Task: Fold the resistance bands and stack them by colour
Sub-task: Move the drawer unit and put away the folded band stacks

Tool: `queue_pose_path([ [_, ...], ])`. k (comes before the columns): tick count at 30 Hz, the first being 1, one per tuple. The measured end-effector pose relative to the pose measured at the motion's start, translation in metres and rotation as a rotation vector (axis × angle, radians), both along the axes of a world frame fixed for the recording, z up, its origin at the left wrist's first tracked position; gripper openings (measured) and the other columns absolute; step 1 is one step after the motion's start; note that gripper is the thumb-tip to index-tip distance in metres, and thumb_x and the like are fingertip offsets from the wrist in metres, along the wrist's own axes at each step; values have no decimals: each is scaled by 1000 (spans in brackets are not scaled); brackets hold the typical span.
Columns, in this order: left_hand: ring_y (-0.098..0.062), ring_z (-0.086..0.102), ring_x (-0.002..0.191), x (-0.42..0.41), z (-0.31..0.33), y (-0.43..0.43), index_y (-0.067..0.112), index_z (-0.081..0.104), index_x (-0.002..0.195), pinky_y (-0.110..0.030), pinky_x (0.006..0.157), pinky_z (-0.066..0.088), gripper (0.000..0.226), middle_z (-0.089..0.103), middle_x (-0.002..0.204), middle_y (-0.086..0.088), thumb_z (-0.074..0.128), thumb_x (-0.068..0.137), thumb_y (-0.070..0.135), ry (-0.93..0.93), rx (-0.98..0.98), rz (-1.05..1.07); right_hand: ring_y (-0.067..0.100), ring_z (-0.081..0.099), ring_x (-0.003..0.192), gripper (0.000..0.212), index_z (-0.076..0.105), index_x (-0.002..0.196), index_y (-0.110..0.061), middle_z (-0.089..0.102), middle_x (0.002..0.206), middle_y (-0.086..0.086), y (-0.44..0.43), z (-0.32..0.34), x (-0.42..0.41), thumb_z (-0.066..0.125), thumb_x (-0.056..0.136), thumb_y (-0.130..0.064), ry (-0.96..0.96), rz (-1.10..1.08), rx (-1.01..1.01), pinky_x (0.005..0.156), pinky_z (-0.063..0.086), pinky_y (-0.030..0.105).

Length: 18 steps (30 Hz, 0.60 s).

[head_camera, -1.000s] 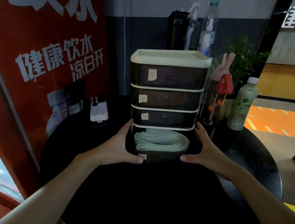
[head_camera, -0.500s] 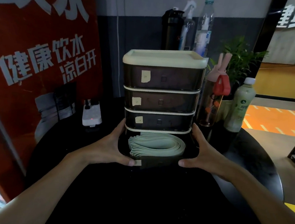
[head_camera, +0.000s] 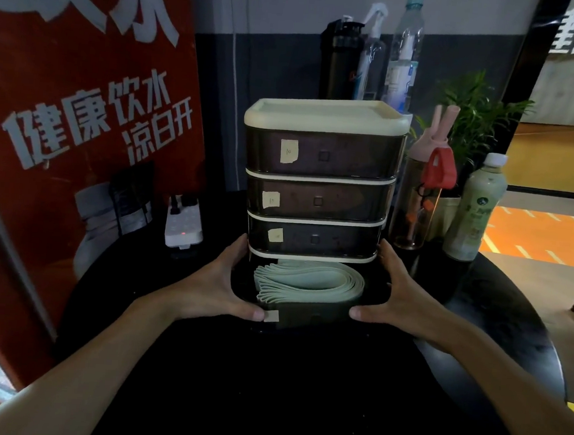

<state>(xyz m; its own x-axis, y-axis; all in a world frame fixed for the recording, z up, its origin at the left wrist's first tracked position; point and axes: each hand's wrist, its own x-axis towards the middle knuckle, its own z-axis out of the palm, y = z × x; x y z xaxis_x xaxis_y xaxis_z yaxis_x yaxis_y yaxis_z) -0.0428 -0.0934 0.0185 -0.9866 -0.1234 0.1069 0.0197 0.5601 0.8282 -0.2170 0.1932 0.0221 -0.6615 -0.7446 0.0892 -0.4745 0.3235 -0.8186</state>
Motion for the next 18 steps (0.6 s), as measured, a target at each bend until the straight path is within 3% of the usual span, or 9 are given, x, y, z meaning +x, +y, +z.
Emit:
queue_pose_path([
  [6, 7, 19, 145, -3, -2, -3, 31, 6, 158, -37, 124, 18, 144, 20, 160, 20, 97, 48, 49, -4, -6, 33, 8, 27, 141, 148, -1, 154, -36, 11, 155, -23, -3, -1, -4, 86, 37, -64, 18, -55, 8, 116, 32, 40],
  [13, 6, 22, 145, -4, -2, -5, 31, 8, 158, -35, 123, 21, 142, 23, 160, 20, 98, 49, 46, -3, 9, 29, 3, 31, 136, 141, 4, 153, -36, 13, 150, -27, -4, -5, -4, 85, 40, -62, 51, -42, -27, 114, 31, 30],
  [18, 11, 23, 142, -3, -1, -2, 40, 12, 154, -22, 118, 23, 137, 24, 157, 24, 96, 47, 49, 1, 33, 7, 3, 29, 137, 137, 5, 153, -37, 14, 153, -24, -6, -9, -2, 87, 45, -55, 46, -47, -93, 114, 29, 29],
])
